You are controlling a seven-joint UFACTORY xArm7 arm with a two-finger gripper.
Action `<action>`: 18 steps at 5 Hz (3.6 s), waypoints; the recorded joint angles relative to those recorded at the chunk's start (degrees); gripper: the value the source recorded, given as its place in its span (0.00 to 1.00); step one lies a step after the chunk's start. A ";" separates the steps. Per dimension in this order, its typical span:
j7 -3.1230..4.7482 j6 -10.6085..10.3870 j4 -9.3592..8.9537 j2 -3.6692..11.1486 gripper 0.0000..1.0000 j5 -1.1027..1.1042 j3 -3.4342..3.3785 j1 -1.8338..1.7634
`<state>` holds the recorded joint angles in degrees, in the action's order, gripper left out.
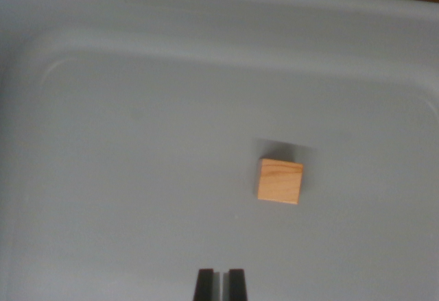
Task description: Push wooden cube
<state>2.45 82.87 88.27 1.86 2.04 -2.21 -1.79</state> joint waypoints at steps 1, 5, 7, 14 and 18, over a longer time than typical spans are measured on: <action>0.00 0.00 0.00 0.00 0.00 0.00 0.00 0.00; 0.04 -3.82 -2.95 1.12 0.00 0.08 0.38 0.31; 0.07 -6.03 -4.65 1.77 0.00 0.13 0.60 0.48; 0.18 -15.93 -12.30 4.68 0.00 0.35 1.58 1.28; 0.24 -21.39 -16.52 6.28 0.00 0.47 2.12 1.72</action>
<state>2.69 61.48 71.75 8.13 2.51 -0.09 -0.07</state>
